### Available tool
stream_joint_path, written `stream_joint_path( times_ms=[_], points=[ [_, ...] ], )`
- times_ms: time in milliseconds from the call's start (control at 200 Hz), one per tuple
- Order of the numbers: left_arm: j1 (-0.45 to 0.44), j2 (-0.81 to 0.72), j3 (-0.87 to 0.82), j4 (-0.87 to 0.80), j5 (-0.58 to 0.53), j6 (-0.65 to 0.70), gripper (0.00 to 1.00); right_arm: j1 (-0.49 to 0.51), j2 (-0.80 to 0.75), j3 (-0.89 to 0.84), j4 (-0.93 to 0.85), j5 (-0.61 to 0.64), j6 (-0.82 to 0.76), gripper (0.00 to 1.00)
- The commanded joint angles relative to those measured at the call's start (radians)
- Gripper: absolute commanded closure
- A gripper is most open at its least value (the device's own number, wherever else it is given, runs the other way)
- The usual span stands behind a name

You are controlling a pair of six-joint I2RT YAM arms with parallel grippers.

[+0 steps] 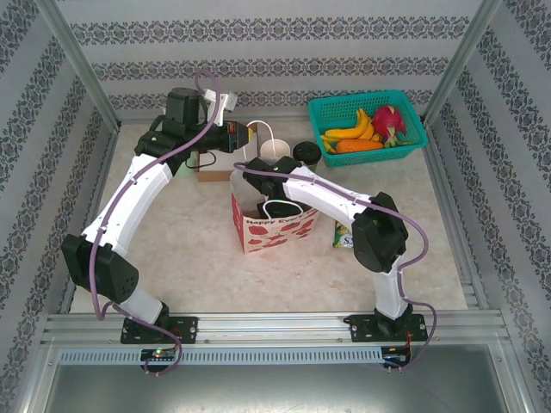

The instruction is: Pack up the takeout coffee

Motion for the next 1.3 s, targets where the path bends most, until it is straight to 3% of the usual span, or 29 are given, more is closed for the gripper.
stream_joint_path(
  times_ms=[0,365,525,744,1099,1224,1294],
  points=[
    [-0.005,0.013,0.035,-0.006,-0.01,-0.016,1.0,0.015,0.005,-0.045,0.048,0.019,0.011,1.0],
    [0.005,0.016,0.012,-0.006,-0.011,-0.021,1.0,0.016,0.016,-0.159,0.146,0.017,0.027,1.0],
    [0.006,0.024,0.01,-0.004,-0.007,-0.022,1.0,0.014,0.032,-0.169,0.163,0.029,0.019,0.87],
    [0.006,0.024,0.005,-0.011,-0.005,-0.017,1.0,0.014,0.072,-0.165,0.17,0.025,0.003,0.83],
    [0.007,0.022,-0.002,-0.009,0.006,0.001,1.0,0.016,-0.047,-0.068,0.097,0.013,-0.031,0.59],
    [0.007,0.02,-0.007,-0.001,0.021,0.002,1.0,0.016,-0.068,-0.061,0.064,0.004,-0.041,0.59],
    [0.007,0.019,-0.007,-0.001,0.016,0.004,1.0,0.014,-0.07,-0.093,0.07,0.01,-0.049,0.7]
  ],
)
